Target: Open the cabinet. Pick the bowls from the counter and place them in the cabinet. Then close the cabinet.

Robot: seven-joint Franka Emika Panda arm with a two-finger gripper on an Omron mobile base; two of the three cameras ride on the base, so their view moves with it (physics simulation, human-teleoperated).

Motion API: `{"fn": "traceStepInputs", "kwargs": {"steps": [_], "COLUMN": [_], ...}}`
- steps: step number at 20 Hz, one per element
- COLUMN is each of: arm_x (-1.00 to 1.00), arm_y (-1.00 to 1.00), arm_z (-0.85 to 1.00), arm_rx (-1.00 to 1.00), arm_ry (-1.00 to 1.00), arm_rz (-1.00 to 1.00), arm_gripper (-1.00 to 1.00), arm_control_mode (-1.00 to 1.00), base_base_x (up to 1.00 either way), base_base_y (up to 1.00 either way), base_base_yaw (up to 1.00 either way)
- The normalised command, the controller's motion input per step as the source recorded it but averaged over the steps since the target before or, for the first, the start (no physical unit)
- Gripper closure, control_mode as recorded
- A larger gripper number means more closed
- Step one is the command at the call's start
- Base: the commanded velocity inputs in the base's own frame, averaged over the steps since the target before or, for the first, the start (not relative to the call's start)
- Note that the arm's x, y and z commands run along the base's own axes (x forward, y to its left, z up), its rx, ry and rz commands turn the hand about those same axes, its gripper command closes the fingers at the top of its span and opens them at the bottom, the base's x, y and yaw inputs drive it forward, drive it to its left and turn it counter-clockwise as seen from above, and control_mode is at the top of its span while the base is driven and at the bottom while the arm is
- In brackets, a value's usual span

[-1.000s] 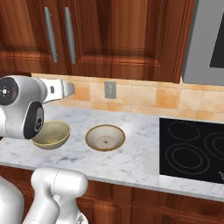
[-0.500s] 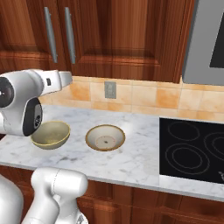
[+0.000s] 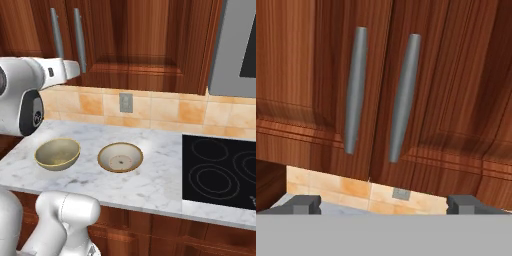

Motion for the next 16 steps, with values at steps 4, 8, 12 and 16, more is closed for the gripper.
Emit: {"fn": "traceStepInputs", "kwargs": {"steps": [4,8,12,16], "arm_x": [0.19,0.26,0.26,0.25], "arm_y": [0.00,0.00,0.00,0.00], "arm_z": [0.22,0.00,0.00,-0.08], "arm_rx": [0.00,0.00,0.00,0.00], "arm_ry": [0.00,0.00,0.00,0.00], "arm_rz": [0.00,0.00,0.00,0.00], "arm_gripper": [-1.00,-1.00,-1.00,-1.00], "arm_control_mode": [-1.00,-1.00,-1.00,-1.00], "base_base_x": [0.00,0.00,0.00,0.00], "base_base_y": [0.00,0.00,0.00,0.00], "base_base_yaw": [0.00,0.00,0.00,0.00]}}
